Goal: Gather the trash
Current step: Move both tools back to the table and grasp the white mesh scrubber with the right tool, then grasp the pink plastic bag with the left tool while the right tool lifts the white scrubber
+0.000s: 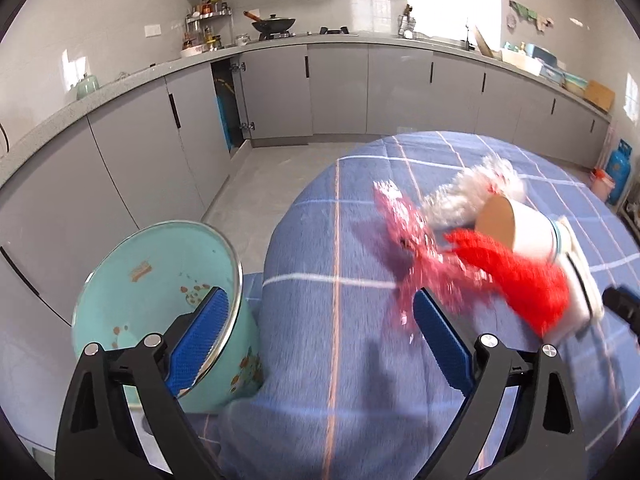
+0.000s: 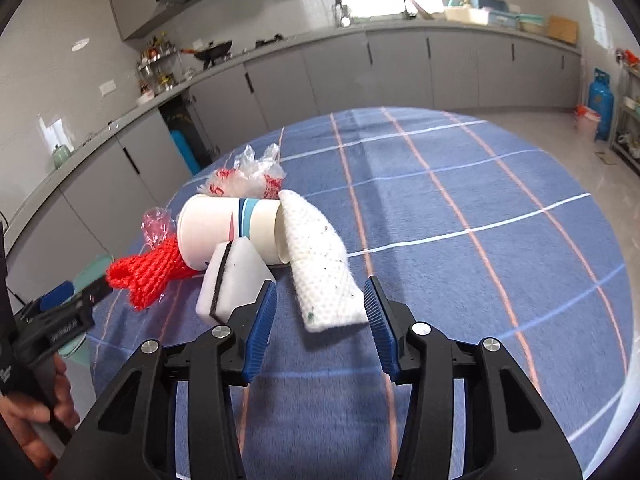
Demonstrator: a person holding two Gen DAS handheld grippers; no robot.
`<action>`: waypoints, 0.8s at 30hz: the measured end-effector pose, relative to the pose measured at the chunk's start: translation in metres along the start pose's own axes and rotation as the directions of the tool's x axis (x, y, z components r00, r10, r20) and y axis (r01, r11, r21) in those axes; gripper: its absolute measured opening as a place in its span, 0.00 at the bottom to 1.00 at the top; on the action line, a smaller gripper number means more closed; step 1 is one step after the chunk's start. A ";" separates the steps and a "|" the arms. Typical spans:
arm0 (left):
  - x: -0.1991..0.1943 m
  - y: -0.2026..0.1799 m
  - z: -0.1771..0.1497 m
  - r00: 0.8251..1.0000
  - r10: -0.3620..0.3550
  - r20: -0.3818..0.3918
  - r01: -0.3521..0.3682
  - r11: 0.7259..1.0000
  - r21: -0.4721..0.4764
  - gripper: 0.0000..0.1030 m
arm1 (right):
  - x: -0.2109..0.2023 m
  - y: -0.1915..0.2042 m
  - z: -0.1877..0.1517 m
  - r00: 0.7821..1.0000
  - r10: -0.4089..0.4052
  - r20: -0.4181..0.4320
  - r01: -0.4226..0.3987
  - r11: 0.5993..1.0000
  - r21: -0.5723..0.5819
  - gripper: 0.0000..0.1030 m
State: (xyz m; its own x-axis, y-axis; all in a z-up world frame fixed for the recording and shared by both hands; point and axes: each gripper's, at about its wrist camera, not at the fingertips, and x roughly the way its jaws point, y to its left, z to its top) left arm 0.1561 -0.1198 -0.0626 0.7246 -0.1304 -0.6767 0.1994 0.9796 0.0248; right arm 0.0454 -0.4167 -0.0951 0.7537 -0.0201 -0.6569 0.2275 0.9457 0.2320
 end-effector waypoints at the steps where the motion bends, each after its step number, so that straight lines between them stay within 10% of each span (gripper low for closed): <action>1: 0.002 -0.001 0.002 1.000 -0.010 -0.001 0.010 1.000 -0.007 0.89 | 0.005 0.001 0.002 1.000 -0.005 -0.017 0.005 1.000 -0.010 0.45; 18: 0.050 -0.045 0.019 0.988 -0.098 -0.117 0.102 0.995 0.024 0.82 | 0.030 -0.007 -0.002 0.993 0.045 -0.109 -0.044 0.999 0.011 0.26; 24: 0.054 -0.048 0.012 0.962 -0.222 -0.161 0.226 0.974 0.006 0.39 | 0.028 -0.005 -0.003 0.993 0.037 -0.112 -0.036 0.999 0.014 0.20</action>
State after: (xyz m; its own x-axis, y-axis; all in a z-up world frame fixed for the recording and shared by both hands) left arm 0.1937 -0.1761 -0.0913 0.5461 -0.3184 -0.7749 0.3617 0.9239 -0.1247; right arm 0.0636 -0.4212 -0.1166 0.6878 0.0514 -0.7241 0.2091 0.9412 0.2655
